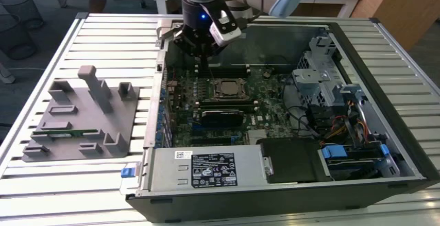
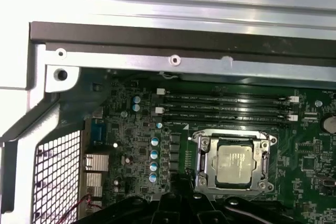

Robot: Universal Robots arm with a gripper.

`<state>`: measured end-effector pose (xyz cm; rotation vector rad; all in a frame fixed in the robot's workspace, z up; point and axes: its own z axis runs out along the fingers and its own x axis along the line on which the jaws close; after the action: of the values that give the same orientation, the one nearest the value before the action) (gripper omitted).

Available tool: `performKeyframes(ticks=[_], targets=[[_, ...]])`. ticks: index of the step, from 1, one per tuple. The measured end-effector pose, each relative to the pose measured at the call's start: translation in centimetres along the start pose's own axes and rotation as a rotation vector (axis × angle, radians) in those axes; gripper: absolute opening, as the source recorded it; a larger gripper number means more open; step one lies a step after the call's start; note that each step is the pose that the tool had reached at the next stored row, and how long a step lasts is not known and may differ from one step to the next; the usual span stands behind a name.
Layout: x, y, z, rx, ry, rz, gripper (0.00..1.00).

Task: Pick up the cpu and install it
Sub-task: 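Install the first cpu locking lever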

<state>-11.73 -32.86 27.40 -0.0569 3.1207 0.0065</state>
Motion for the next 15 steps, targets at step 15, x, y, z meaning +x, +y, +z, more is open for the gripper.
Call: performKeyframes(ticks=[15], targets=[[0.33, 1.92, 1.15, 0.0000, 0.0000, 0.000, 0.11]])
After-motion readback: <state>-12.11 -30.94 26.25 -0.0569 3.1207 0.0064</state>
